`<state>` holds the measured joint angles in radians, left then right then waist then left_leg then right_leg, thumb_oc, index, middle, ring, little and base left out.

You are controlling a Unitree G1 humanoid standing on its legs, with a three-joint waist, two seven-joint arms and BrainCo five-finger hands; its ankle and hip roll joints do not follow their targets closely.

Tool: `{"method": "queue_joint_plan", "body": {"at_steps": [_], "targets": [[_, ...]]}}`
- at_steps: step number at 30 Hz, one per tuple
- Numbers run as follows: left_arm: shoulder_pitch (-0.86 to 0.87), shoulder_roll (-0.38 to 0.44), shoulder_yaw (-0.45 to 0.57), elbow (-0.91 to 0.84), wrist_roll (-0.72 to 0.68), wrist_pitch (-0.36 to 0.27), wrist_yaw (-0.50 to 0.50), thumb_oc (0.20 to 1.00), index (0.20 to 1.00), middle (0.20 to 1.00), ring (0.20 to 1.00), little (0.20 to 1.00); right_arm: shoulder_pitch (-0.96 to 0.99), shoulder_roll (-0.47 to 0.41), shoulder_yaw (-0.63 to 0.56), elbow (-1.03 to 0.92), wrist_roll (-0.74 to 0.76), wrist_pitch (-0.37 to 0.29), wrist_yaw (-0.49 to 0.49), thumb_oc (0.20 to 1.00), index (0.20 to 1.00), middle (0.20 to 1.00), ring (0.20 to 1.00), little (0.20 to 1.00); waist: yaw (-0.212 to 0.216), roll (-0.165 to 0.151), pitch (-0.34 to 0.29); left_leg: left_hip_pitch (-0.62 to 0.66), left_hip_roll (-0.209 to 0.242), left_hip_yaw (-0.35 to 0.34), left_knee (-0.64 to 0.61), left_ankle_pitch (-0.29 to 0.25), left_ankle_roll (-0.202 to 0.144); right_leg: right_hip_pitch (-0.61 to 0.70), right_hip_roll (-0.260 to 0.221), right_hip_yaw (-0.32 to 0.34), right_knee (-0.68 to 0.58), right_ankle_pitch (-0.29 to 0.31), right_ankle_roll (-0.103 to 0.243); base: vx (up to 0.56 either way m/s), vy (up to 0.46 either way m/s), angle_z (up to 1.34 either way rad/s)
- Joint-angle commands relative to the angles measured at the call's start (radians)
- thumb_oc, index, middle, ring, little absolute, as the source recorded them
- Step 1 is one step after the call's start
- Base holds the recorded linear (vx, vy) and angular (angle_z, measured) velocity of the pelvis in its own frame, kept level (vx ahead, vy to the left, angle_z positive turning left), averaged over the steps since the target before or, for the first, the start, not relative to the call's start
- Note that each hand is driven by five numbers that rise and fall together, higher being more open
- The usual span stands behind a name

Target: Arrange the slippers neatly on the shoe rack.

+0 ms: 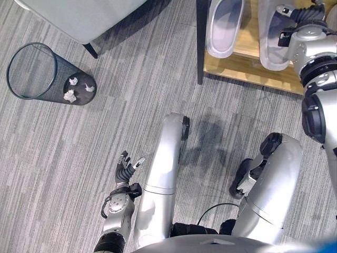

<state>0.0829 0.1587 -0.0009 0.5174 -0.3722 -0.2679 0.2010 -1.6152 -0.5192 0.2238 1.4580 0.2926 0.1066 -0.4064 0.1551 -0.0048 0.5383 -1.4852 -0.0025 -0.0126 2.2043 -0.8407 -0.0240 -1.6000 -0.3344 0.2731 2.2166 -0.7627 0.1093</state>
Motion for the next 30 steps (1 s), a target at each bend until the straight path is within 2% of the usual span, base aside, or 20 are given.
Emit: {"method": "queue_joint_plan", "body": {"at_steps": [1, 8, 12, 22, 23, 30], "targets": [[0.014, 0.015, -0.047, -0.034, 0.021, -0.02, 0.012, 1.0, 1.0, 1.0, 1.0, 1.0, -0.095, 0.002, 0.036, -0.063, 0.023, -0.082, -0.013, 1.0, 1.0, 1.0, 1.0, 1.0, 0.002, 0.021, -0.018, -0.085, 0.03, -0.077, 0.14, -0.032, 0.1, 0.03, -0.006, 0.096, -0.059, 0.221, -0.056, -0.03, 0.001, 0.0], [0.029, -0.004, -0.056, -0.037, 0.018, -0.031, 0.04, 1.0, 1.0, 1.0, 1.0, 1.0, -0.004, 0.054, 0.031, -0.211, -0.029, -0.034, 0.042, 1.0, 1.0, 1.0, 1.0, 1.0, -0.033, -0.001, -0.018, -0.085, 0.04, -0.082, 0.13, -0.032, 0.095, 0.03, 0.012, 0.095, -0.062, 0.223, -0.062, -0.05, -0.003, -0.01], [0.008, -0.012, -0.056, -0.024, 0.007, -0.024, 0.041, 1.0, 1.0, 1.0, 1.0, 1.0, 0.052, 0.085, 0.021, -0.252, -0.069, -0.006, 0.064, 1.0, 1.0, 1.0, 1.0, 1.0, -0.05, -0.002, -0.018, -0.085, 0.045, -0.083, 0.133, -0.032, 0.096, 0.03, 0.021, 0.09, -0.063, 0.222, -0.062, -0.04, -0.008, -0.04], [-0.037, -0.011, -0.041, 0.018, -0.003, -0.034, 0.041, 1.0, 1.0, 1.0, 1.0, 1.0, 0.151, 0.169, -0.062, -0.362, -0.102, -0.01, 0.055, 1.0, 1.0, 1.0, 1.0, 1.0, -0.065, -0.002, -0.019, -0.085, 0.046, -0.087, 0.136, -0.032, 0.1, 0.03, 0.039, 0.091, -0.061, 0.226, -0.06, -0.01, -0.001, -0.01], [-0.046, -0.011, -0.037, 0.025, -0.001, -0.034, 0.04, 1.0, 1.0, 1.0, 1.0, 1.0, 0.171, 0.196, -0.083, -0.41, -0.106, -0.006, 0.054, 1.0, 1.0, 1.0, 1.0, 1.0, -0.066, -0.003, -0.019, -0.085, 0.047, -0.086, 0.136, -0.032, 0.1, 0.03, 0.042, 0.091, -0.06, 0.227, -0.058, 0.0, 0.0, 0.0], [-0.057, -0.014, -0.019, 0.02, -0.016, -0.027, 0.038, 1.0, 1.0, 1.0, 1.0, 1.0, 0.269, 0.231, -0.108, -0.631, -0.126, 0.025, 0.059, 1.0, 1.0, 1.0, 1.0, 1.0, -0.073, -0.014, -0.019, -0.085, 0.047, -0.086, 0.138, -0.032, 0.101, 0.03, 0.047, 0.092, -0.058, 0.235, -0.058, 0.0, 0.0, -0.01]]}}
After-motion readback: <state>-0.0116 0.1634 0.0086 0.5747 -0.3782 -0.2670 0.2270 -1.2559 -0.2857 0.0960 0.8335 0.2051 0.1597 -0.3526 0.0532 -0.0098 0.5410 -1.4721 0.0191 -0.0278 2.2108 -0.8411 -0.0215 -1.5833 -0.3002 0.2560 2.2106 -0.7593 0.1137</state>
